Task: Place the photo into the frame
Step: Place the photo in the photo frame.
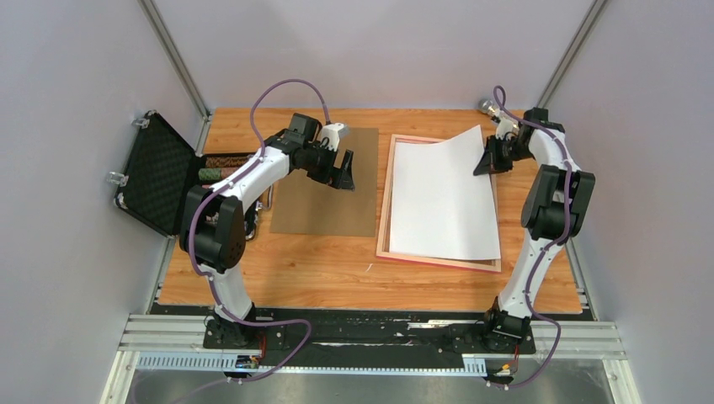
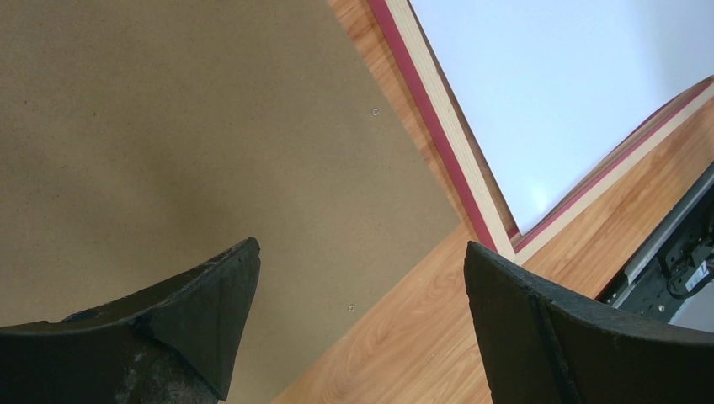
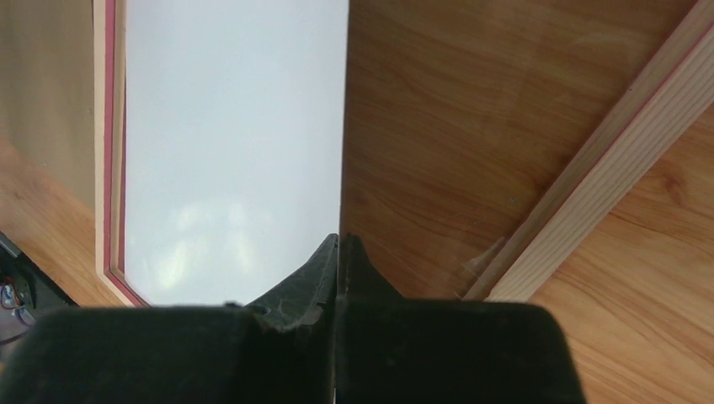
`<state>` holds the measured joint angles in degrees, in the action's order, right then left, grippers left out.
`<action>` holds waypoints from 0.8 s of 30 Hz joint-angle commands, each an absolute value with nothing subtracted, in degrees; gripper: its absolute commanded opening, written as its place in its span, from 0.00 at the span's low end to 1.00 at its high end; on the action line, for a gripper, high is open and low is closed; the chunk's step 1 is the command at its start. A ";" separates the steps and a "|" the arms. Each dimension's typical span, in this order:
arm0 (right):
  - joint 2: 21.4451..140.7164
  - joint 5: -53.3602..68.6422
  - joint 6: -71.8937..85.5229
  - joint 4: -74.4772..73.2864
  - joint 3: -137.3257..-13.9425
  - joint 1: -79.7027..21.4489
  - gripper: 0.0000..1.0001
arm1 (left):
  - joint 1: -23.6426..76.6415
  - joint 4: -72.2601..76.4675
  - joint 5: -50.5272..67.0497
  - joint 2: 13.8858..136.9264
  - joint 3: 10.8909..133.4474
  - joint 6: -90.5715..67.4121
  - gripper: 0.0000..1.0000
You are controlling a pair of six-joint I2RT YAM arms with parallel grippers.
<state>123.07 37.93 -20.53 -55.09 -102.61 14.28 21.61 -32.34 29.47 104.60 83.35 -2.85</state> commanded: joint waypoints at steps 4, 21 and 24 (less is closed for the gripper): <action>123.69 39.24 -14.27 -48.79 -101.43 14.13 0.00 | 21.45 -31.12 29.61 104.52 83.89 -2.08 0.98; 115.86 39.71 -8.13 -42.18 -88.92 17.14 0.00 | 21.45 -30.94 30.04 104.32 83.90 -2.42 0.98; 115.59 40.40 -7.70 -41.67 -88.64 17.14 0.00 | 21.45 -30.94 30.14 104.34 83.87 -2.62 0.98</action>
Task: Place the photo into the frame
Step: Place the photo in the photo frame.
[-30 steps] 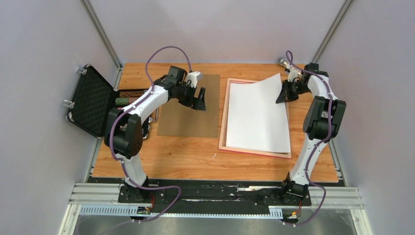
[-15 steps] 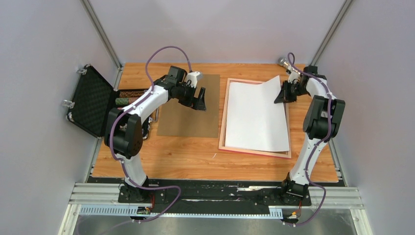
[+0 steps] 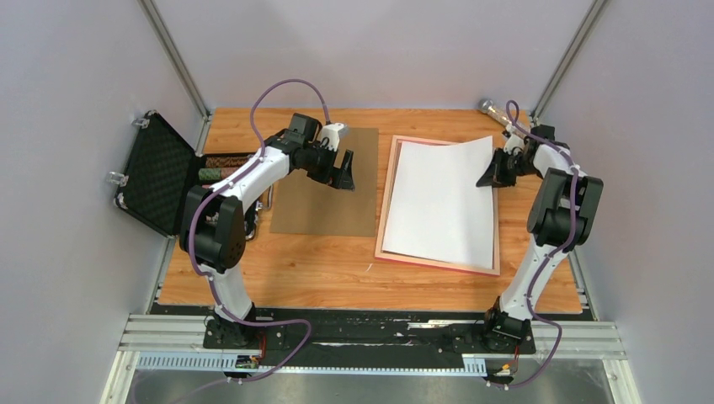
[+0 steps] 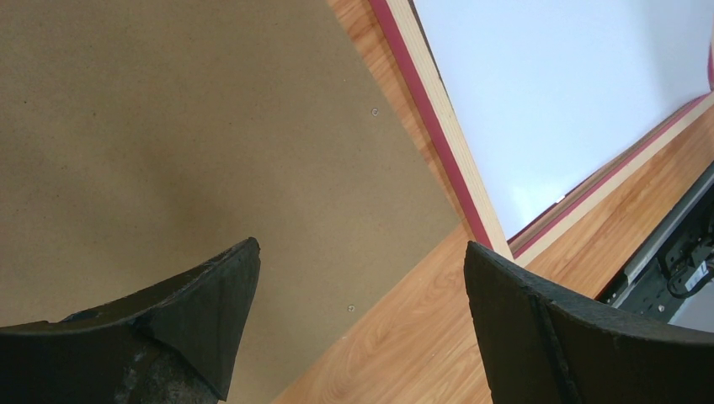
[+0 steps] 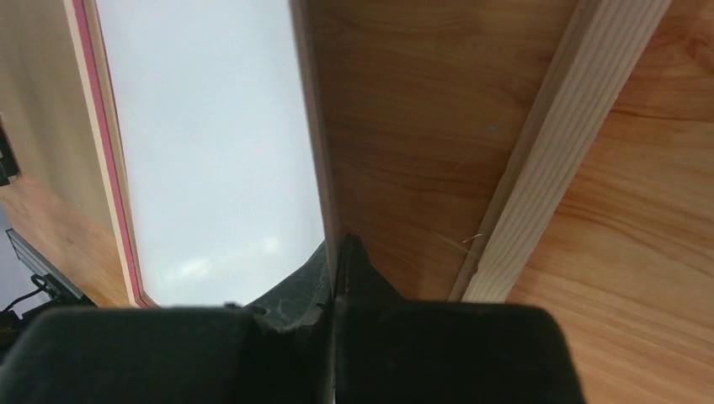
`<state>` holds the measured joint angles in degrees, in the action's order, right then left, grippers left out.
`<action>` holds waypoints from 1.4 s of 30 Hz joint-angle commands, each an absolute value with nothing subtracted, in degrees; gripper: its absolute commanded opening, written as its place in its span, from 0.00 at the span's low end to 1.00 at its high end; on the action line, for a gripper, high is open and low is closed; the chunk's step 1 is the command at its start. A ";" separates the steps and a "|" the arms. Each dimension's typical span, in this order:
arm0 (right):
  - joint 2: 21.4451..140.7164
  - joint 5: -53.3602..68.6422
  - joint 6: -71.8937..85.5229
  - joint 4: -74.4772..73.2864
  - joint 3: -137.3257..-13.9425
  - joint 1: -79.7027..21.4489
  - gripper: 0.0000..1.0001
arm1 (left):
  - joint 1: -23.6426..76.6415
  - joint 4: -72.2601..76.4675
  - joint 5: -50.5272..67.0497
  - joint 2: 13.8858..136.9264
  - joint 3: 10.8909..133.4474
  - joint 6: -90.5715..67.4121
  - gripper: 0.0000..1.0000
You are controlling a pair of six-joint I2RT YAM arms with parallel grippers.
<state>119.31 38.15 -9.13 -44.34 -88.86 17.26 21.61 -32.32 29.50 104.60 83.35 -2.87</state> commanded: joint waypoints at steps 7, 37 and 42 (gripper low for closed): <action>117.68 42.05 -6.45 -41.26 -90.77 17.14 0.00 | 21.45 -30.93 30.02 104.15 83.76 -2.55 0.98; 119.18 42.44 -2.74 -34.87 -88.18 16.43 0.00 | 21.42 -30.43 30.25 104.62 83.26 -2.66 0.98; 117.78 41.66 -1.67 -32.44 -86.08 16.44 0.00 | 21.45 -30.42 30.22 104.44 83.12 -2.64 0.98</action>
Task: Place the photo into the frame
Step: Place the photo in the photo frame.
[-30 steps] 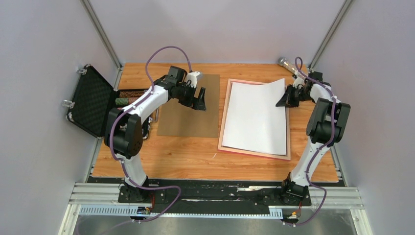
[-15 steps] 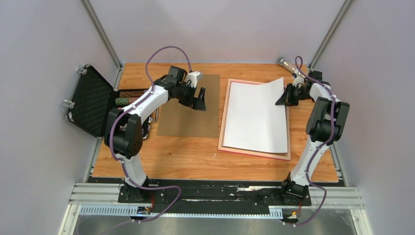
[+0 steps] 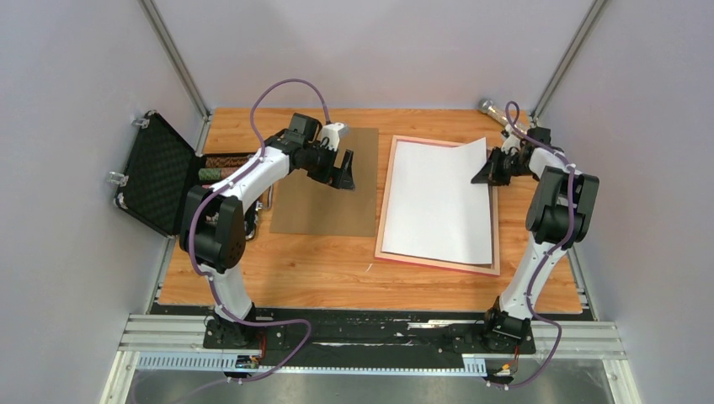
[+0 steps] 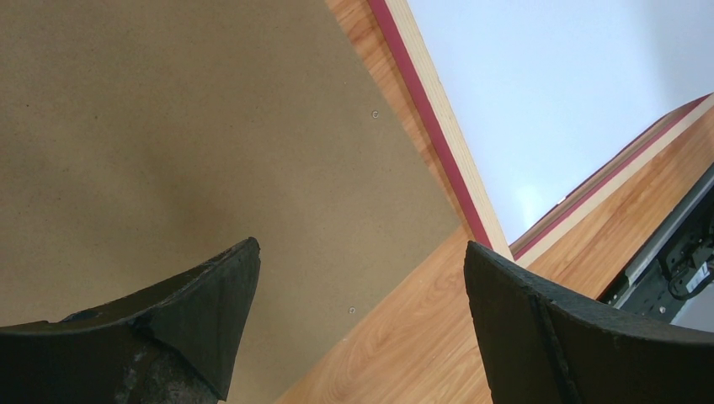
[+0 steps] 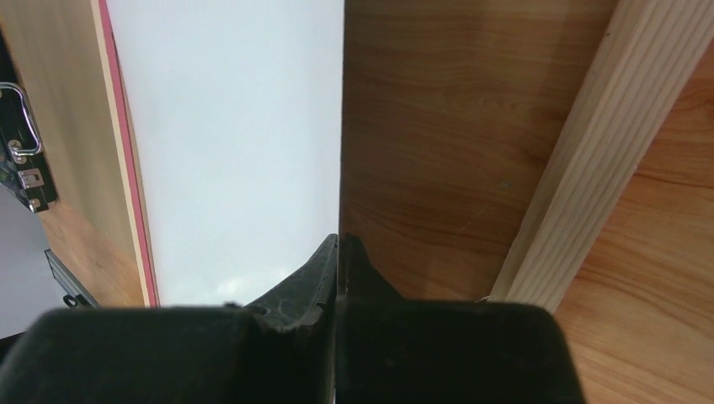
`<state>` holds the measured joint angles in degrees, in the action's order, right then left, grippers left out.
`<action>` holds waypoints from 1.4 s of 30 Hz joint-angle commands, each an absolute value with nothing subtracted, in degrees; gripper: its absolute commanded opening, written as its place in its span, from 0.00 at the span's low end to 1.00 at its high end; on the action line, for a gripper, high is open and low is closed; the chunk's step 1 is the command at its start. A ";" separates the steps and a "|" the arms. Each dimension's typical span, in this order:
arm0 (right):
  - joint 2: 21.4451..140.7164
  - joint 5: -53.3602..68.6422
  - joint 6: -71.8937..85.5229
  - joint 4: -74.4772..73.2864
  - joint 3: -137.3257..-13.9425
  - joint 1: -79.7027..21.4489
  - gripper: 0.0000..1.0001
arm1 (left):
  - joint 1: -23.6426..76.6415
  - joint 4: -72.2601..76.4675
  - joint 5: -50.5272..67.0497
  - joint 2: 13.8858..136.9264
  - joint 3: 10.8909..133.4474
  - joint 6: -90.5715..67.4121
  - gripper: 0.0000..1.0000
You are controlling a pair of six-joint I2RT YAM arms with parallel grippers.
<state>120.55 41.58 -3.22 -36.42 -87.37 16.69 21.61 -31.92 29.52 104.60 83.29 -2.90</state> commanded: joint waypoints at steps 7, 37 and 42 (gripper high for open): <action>116.96 41.15 -1.66 -31.74 -84.70 16.51 0.00 | 21.45 -30.41 30.23 104.43 83.09 -2.55 0.98; 116.08 39.73 -2.03 -30.94 -83.84 17.14 0.03 | 21.45 -30.50 30.31 104.37 82.80 -2.50 0.98; 115.72 39.51 -2.05 -30.92 -83.90 17.29 0.02 | 21.45 -30.49 30.27 104.32 82.80 -2.55 0.98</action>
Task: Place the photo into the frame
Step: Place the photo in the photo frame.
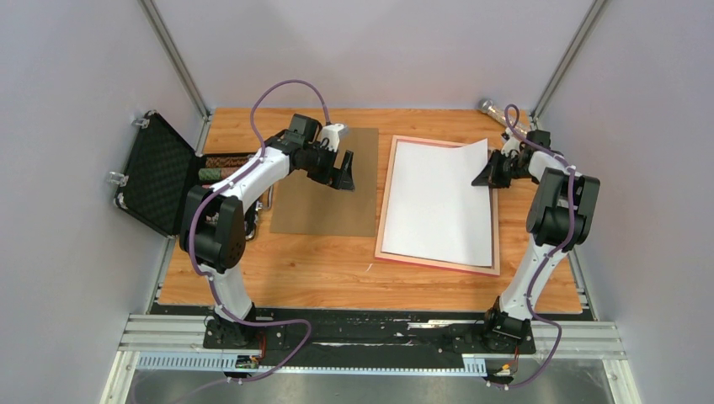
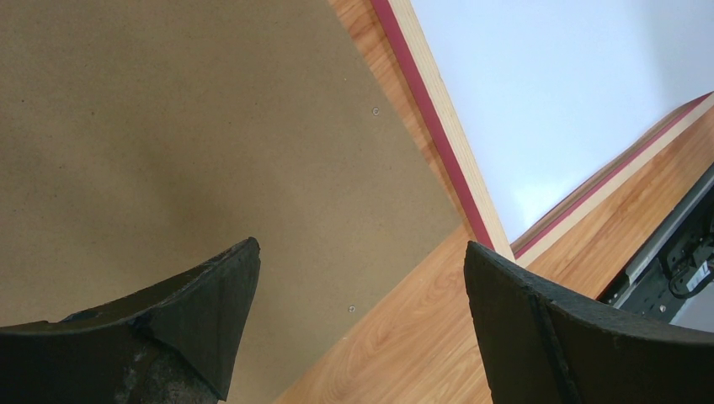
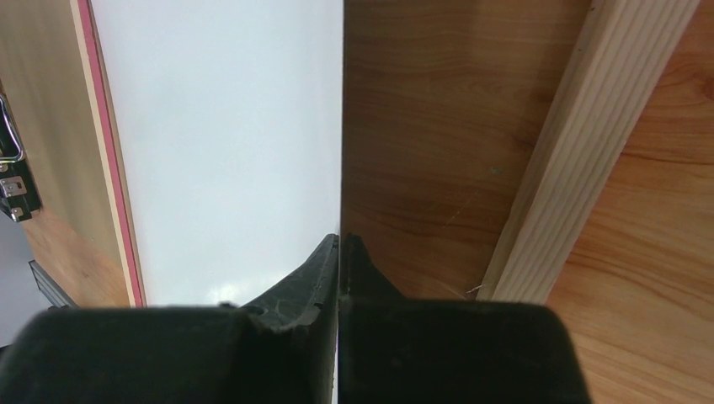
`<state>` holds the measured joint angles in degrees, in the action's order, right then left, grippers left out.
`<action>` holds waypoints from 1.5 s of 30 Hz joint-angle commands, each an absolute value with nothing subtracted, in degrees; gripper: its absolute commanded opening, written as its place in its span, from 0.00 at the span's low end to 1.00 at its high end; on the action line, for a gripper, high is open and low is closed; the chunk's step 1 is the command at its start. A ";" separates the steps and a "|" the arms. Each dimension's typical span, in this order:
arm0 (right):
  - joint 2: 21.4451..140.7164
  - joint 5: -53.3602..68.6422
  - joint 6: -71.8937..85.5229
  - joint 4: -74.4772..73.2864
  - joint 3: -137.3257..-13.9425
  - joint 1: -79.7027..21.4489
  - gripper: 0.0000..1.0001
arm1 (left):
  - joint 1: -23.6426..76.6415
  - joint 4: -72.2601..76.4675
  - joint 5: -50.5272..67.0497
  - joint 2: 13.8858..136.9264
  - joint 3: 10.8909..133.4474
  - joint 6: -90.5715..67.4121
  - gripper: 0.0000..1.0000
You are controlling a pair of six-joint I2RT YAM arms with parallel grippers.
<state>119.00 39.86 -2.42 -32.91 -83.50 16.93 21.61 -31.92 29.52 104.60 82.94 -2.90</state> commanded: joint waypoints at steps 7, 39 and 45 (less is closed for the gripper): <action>115.45 39.63 -2.07 -30.68 -83.59 17.56 0.02 | 21.44 -30.50 30.36 104.28 82.71 -2.48 0.98; 118.35 39.87 -2.37 -31.74 -86.74 16.52 0.09 | 21.45 -30.50 30.49 104.50 82.70 -2.57 0.98; 118.22 39.41 -2.51 -31.73 -86.47 16.50 0.15 | 21.45 -30.65 30.37 104.45 82.59 -2.46 0.98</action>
<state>118.78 39.48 -2.44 -32.69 -84.71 16.80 21.61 -31.92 29.69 104.60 82.85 -2.90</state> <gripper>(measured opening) 0.120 0.982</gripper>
